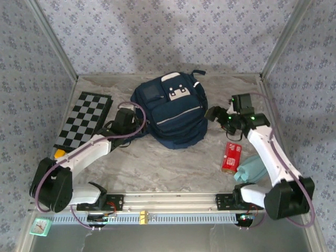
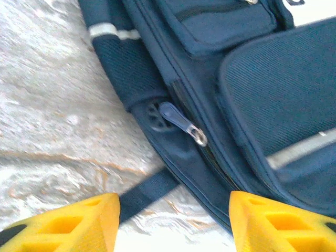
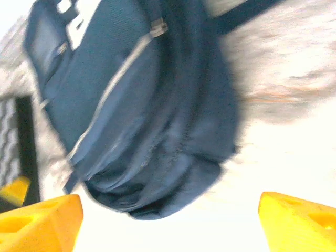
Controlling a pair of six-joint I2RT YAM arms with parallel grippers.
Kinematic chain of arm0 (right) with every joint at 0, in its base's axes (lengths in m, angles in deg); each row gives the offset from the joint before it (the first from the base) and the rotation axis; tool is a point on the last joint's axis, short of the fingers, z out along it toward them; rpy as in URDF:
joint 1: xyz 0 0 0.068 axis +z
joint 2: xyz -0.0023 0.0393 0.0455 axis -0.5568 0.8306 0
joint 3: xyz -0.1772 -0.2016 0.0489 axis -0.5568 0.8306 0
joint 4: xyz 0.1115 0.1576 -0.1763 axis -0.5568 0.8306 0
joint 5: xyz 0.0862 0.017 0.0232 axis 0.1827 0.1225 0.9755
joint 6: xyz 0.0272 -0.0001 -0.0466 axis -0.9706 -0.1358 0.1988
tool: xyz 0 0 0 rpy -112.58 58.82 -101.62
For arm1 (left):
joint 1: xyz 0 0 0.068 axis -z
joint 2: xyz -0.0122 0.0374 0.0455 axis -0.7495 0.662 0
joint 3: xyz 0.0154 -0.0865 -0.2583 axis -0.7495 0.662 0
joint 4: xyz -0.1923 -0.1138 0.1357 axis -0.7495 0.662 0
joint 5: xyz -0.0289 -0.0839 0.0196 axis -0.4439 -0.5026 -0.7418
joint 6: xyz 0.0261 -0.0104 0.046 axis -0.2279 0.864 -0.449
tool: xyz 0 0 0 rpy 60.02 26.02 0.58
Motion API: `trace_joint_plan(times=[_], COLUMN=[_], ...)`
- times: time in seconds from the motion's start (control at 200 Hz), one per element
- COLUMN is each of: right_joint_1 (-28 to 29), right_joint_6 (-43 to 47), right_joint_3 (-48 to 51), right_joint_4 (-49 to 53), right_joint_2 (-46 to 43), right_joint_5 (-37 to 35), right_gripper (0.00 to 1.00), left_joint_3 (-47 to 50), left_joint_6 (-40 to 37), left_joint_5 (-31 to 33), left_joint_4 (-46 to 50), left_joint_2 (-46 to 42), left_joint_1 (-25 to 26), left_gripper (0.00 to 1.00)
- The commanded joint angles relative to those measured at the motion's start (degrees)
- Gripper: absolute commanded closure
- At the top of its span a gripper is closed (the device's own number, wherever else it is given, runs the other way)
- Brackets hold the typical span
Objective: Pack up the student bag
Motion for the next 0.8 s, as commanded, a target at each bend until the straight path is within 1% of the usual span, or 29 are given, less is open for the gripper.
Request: trace_joint_plan(times=[0.0, 0.09, 0.155, 0.255, 0.35, 0.425, 0.555, 0.69, 0.795], right_joint_1=[-4.61, -9.29, -13.71, -19.07, -23.21, -25.18, -29.41, -30.72, -31.34], right_joint_6=[-1.85, -2.41, -3.22, -4.14, -5.16, -5.55, -5.25, -6.26, -6.90], right_joint_3=[1.26, 2.83, 4.67, 8.01, 11.38, 13.71, 17.53, 20.99, 22.82], right_joint_4=[13.14, 16.82, 19.10, 20.97, 21.41, 20.99, 18.21, 15.62, 11.54], right_joint_2=[-3.90, -6.72, -7.78, -9.29, -10.43, -10.92, -10.47, -8.51, -6.09], right_joint_5=[-16.75, -21.19, -22.58, -25.90, -26.69, -27.58, -25.89, -25.00, -22.62], right_gripper=[0.00, 0.00, 0.00, 0.00, 0.00, 0.00, 0.00, 0.00, 0.00], left_joint_3=[-1.70, -2.95, -4.37, -6.18, -7.45, -8.28, -9.24, -9.90, -10.28], left_joint_6=[4.48, 5.24, 5.16, 4.30, 3.59, 3.59, 2.80, 2.90, 3.41], left_joint_5=[-2.04, -2.45, -1.74, -1.46, -2.12, -2.48, -4.04, -4.28, -4.69], left_joint_4=[4.98, 4.33, 4.36, 3.68, 2.41, 2.06, 1.45, 1.74, 1.63], left_joint_2=[-0.78, -0.21, 1.04, 3.41, 5.84, 7.26, 8.58, 9.83, 11.24], left_joint_1=[3.85, 8.02, 10.80, 13.89, 15.63, 16.21, 16.81, 17.42, 17.51], left_gripper=[0.41, 0.40, 0.39, 0.39, 0.39, 0.39, 0.40, 0.40, 0.41])
